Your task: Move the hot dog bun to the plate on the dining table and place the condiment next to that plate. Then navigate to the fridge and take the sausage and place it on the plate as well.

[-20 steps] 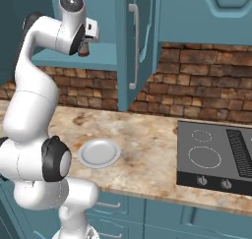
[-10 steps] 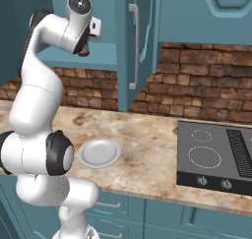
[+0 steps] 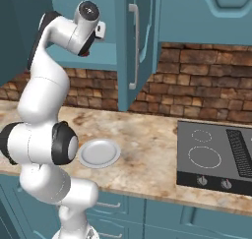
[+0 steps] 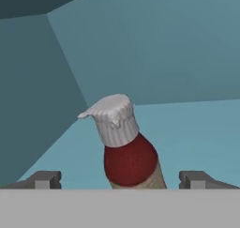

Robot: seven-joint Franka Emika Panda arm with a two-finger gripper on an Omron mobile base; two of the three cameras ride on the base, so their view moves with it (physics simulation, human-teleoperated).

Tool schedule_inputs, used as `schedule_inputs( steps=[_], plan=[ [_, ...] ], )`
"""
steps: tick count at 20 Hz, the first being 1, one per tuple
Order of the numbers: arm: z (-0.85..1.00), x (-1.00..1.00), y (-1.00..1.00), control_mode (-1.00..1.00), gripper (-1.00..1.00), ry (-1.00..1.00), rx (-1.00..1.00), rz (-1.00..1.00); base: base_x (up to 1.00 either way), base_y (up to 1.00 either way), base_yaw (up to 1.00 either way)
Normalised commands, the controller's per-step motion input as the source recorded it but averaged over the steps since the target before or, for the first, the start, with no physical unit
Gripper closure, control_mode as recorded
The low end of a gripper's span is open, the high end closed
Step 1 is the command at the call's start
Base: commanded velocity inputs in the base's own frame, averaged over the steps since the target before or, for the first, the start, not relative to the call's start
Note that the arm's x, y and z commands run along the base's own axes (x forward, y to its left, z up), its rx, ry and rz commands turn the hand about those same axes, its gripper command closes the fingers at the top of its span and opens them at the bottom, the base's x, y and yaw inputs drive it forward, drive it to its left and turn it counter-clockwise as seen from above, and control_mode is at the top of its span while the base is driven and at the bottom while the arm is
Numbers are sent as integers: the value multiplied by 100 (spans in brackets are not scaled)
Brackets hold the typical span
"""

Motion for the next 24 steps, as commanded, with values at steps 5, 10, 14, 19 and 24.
schedule_inputs(
  steps=[5,10,14,19,24],
  plan=[
    [0,14,0,-100,-100,-1,0,4,0,0,0],
    [0,3,2,-100,-100,-2,0,4,0,0,0],
    [-9,6,6,-100,-100,0,0,4,0,0,0],
    [-5,33,8,-100,-100,-1,0,4,0,0,0],
    [-1,36,3,-100,100,0,0,1,0,0,0]
  ],
)
